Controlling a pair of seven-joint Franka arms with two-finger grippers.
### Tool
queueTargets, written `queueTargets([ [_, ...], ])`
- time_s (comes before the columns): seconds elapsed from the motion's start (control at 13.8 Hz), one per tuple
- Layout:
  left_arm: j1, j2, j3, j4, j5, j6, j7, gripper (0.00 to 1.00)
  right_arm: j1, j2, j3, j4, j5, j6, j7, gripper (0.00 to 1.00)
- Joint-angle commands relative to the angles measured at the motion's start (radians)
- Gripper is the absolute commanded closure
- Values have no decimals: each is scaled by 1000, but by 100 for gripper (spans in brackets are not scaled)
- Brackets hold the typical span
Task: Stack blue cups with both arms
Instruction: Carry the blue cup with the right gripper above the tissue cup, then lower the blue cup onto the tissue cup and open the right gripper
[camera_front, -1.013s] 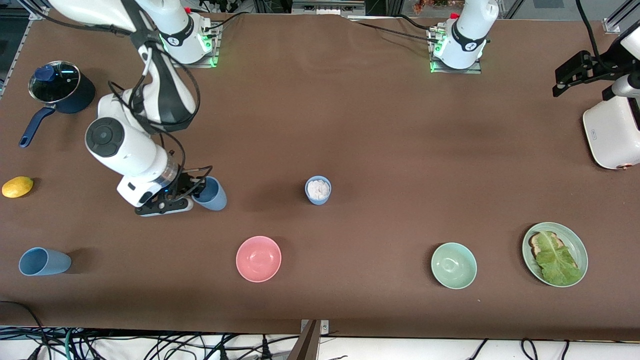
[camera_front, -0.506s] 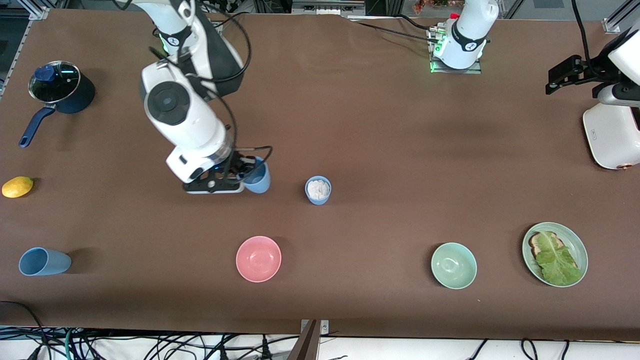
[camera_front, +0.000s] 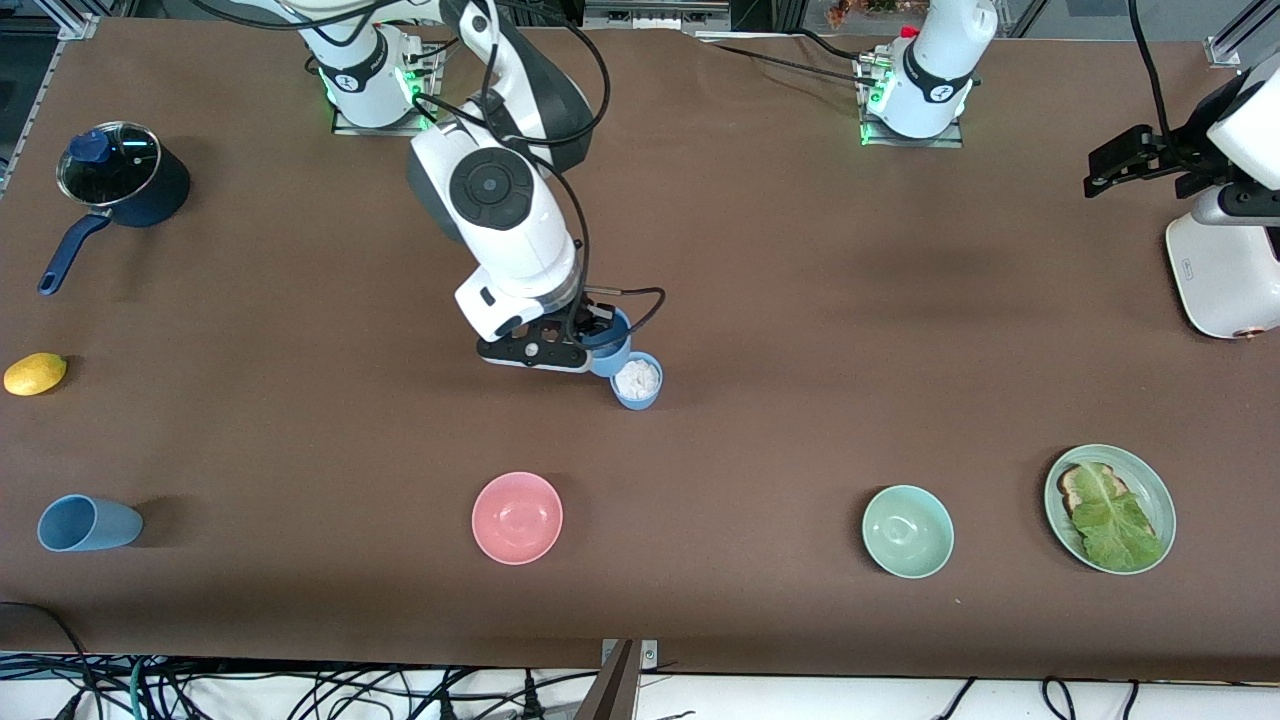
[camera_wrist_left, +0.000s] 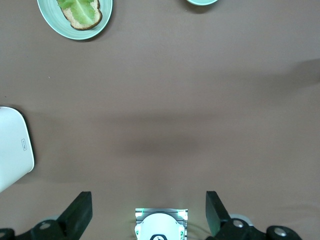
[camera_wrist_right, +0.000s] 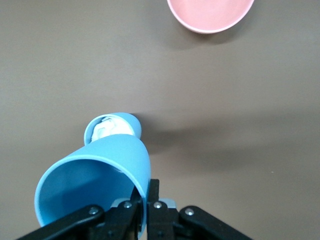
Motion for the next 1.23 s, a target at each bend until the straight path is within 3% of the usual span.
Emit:
queueTargets([
  [0.0, 3, 1, 2, 3, -29, -16, -8, 0, 27, 38, -14, 49, -4, 8, 27, 100],
  [0.8, -2, 11, -3, 5, -28, -44, -7, 0, 81, 84, -65, 53, -6, 66, 51, 100],
  [1.16, -2, 14, -3, 10, -28, -45, -5, 0, 108, 124, -90, 107, -4, 66, 50, 100],
])
